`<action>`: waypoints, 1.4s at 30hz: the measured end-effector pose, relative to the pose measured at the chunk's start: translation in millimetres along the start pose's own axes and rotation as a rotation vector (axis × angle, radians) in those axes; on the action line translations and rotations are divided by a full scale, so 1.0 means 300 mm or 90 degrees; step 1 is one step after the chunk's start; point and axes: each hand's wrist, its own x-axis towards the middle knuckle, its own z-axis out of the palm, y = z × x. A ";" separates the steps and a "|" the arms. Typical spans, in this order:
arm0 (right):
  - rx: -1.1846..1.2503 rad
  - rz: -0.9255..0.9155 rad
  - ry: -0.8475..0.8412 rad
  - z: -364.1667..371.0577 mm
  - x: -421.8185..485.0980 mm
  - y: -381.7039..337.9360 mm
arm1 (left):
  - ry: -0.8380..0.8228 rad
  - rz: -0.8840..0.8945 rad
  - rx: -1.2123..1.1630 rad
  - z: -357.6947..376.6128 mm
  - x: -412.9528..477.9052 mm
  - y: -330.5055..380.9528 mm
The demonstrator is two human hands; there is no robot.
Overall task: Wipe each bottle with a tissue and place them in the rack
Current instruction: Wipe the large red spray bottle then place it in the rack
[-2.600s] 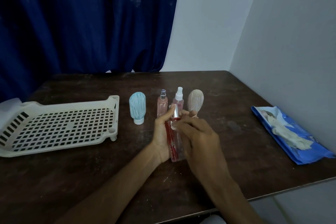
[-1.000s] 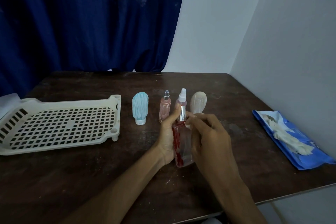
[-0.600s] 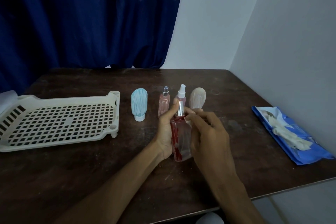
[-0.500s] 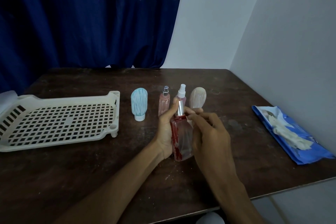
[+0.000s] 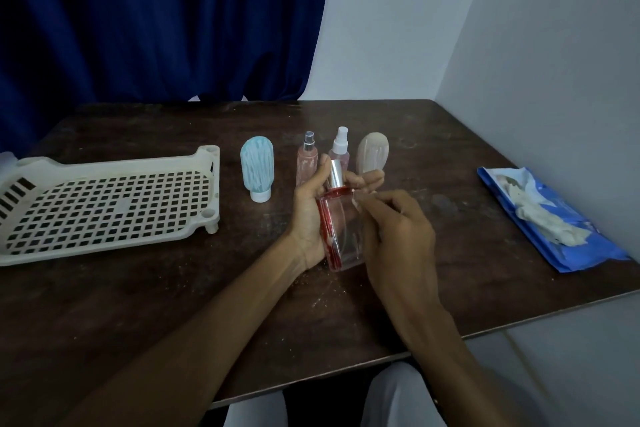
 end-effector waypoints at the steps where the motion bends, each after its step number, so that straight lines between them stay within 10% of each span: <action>1: 0.000 -0.017 -0.006 -0.003 -0.012 -0.009 | -0.001 0.005 -0.002 0.000 -0.001 -0.003; 42: -0.023 -0.069 0.008 -0.008 0.022 -0.021 | -0.025 0.020 0.049 0.000 -0.012 -0.004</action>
